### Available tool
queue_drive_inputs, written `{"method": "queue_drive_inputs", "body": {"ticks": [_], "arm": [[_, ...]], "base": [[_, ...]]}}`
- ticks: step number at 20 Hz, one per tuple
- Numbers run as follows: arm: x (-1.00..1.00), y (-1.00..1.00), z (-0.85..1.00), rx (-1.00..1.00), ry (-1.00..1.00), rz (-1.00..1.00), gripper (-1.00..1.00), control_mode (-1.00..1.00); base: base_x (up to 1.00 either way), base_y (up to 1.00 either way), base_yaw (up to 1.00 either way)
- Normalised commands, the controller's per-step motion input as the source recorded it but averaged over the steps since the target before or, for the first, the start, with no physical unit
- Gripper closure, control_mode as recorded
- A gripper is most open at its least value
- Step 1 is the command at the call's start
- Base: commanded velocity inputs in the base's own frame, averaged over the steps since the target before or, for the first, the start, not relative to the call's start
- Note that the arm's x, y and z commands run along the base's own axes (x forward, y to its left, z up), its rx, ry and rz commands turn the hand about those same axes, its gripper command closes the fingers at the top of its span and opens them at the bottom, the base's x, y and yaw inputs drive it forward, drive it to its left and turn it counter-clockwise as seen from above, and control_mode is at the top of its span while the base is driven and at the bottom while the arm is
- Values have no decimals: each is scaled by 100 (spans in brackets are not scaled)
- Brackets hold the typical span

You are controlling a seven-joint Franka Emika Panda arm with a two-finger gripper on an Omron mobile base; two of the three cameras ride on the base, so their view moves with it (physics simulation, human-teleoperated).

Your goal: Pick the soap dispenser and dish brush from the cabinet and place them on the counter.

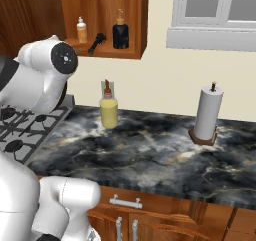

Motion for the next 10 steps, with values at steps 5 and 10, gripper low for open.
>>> {"method": "queue_drive_inputs", "body": {"ticks": [5, 10], "arm": [[0, -43, 0, 0, 0, -25, -100, -100], [0, -28, 0, 0, 0, -19, -100, -100]], "base": [[0, 0, 0], [0, 0, 0]]}}
